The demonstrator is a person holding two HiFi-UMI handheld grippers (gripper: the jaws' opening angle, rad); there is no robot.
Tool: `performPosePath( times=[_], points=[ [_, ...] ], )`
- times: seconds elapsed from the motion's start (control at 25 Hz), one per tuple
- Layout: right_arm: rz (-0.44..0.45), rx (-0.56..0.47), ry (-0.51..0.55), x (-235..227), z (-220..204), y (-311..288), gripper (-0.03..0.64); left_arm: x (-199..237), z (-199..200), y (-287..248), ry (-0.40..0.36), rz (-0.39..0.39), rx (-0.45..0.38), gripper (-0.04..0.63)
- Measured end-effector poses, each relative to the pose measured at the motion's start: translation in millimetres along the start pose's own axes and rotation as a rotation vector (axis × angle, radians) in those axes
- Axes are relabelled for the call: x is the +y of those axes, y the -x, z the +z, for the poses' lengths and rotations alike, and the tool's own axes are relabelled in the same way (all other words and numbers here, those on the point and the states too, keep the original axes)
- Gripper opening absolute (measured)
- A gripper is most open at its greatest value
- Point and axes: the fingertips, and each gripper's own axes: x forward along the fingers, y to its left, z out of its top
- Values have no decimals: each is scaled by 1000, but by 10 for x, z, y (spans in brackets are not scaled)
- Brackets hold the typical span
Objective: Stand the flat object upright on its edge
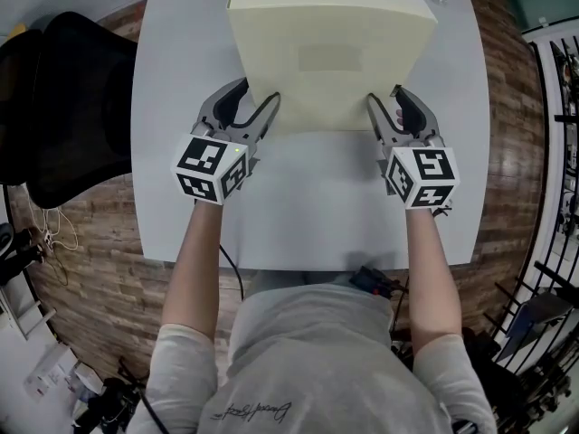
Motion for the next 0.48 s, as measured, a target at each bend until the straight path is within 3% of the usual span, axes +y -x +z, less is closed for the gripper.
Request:
performPosePath(
  times=[0.48],
  points=[
    [-34, -68, 17, -43, -54, 66, 216, -65, -77, -39, -16, 9, -44, 235]
  ],
)
